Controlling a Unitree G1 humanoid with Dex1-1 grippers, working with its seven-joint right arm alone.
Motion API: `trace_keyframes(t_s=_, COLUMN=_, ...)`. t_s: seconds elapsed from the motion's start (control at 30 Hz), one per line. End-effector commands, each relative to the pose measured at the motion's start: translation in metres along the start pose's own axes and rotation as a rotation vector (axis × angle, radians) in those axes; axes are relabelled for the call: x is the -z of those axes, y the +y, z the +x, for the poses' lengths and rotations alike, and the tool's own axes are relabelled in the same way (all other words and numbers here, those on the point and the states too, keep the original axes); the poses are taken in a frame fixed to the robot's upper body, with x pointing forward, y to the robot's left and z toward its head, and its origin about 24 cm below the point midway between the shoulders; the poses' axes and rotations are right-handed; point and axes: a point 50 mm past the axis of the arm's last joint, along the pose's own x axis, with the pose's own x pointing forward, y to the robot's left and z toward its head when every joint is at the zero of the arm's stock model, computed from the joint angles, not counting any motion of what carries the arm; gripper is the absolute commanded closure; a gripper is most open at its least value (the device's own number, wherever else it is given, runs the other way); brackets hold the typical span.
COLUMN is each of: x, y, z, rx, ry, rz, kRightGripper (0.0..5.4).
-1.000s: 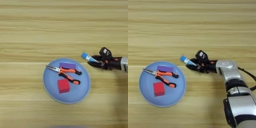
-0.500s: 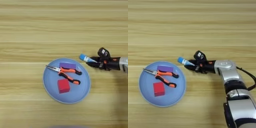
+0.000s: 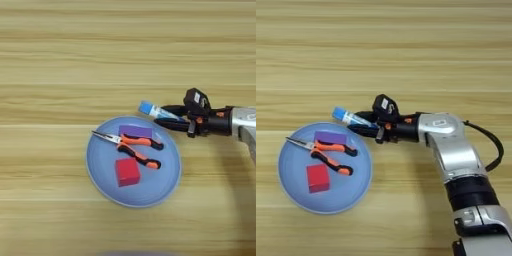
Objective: Move the objects on the table
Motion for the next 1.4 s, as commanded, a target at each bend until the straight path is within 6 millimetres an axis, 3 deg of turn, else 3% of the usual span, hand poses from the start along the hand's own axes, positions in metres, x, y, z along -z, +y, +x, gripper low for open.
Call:
trace_keyframes(t_s=0.03, x=-0.025, y=-0.005, z=-0.002, rx=0.014, ry=-0.038, rz=-0.093, kRightGripper=4.0)
trace_keyframes(t_s=0.73, x=0.005, y=0.015, z=0.007, rx=-0.137, ry=0.069, rz=-0.013, kRightGripper=4.0)
trace_keyframes(t_s=0.87, x=0.006, y=0.015, z=0.007, rx=-0.129, ry=0.071, rz=-0.008, kRightGripper=3.45)
trace_keyframes(t_s=1.2, x=-0.024, y=0.007, z=0.005, rx=-0.063, ry=-0.103, rz=-0.038, kRightGripper=2.39)
trace_keyframes(t_s=1.4, x=-0.063, y=-0.007, z=-0.008, rx=0.041, ry=-0.365, rz=-0.053, kRightGripper=1.84)
